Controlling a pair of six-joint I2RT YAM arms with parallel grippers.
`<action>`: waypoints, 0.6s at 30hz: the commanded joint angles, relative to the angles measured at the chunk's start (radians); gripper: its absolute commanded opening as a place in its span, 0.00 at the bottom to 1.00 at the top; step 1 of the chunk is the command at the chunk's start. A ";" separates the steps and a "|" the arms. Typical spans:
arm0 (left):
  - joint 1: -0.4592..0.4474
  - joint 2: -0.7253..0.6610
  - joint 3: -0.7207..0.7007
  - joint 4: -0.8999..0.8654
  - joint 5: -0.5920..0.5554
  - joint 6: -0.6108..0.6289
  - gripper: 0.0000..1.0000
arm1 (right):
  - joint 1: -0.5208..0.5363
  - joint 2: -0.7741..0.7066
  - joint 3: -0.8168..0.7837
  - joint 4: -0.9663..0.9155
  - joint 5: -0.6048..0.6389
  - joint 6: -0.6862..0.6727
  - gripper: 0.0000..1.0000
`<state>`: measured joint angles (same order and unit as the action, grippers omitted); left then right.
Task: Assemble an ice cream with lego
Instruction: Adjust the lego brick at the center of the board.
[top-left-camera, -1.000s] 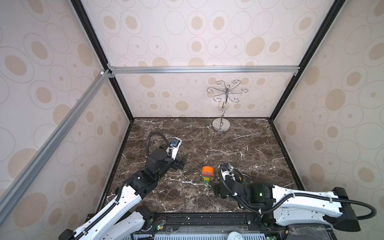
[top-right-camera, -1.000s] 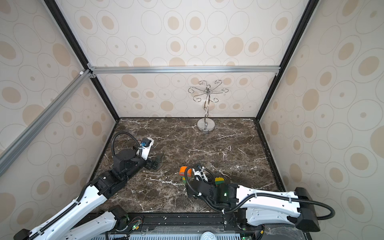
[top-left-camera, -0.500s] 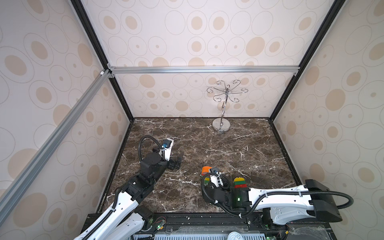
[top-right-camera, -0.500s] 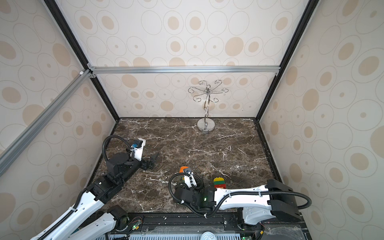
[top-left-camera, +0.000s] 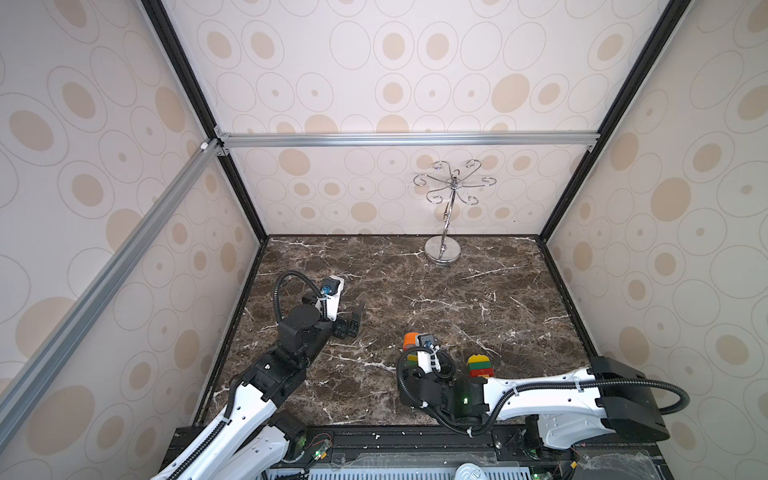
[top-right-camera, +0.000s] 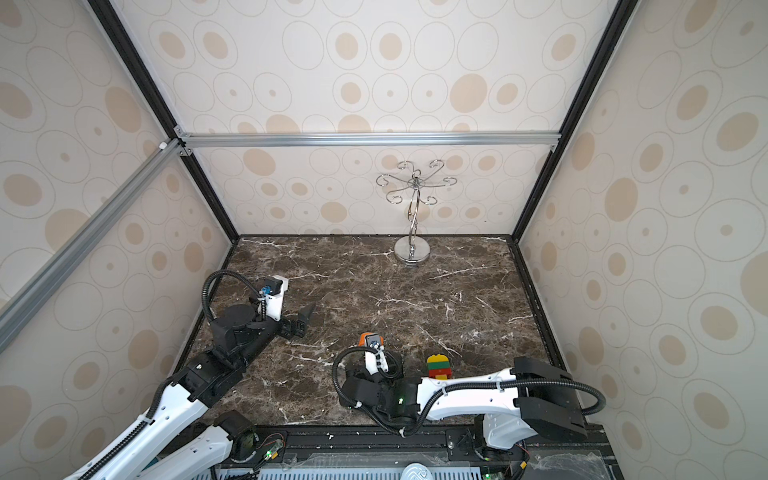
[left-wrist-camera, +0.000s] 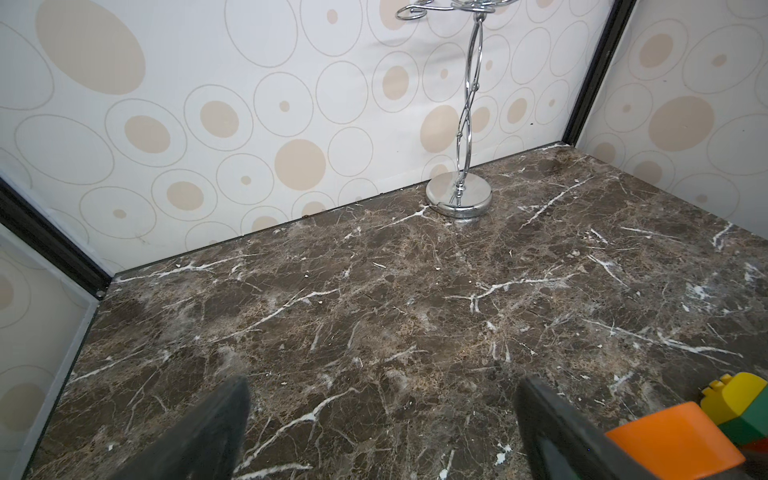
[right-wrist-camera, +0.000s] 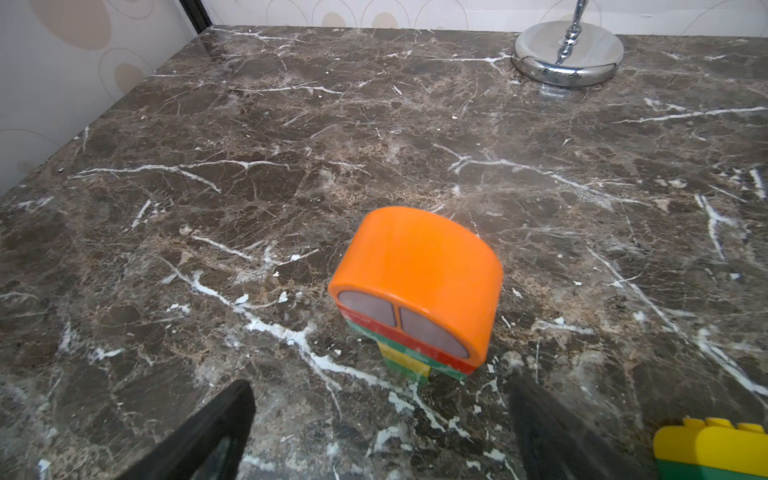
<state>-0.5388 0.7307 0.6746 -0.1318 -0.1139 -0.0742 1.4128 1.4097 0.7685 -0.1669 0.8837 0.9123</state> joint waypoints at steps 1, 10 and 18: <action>0.014 -0.010 0.002 0.018 0.006 -0.007 1.00 | 0.002 0.021 0.028 -0.030 0.068 0.037 0.98; 0.029 -0.014 -0.001 0.020 0.026 -0.006 1.00 | -0.031 0.029 0.014 0.019 0.061 0.004 0.98; 0.035 -0.011 -0.003 0.018 0.028 -0.004 1.00 | -0.057 0.039 0.017 0.054 0.031 -0.039 0.98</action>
<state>-0.5148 0.7292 0.6697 -0.1310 -0.0940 -0.0742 1.3605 1.4376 0.7761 -0.1253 0.9127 0.8856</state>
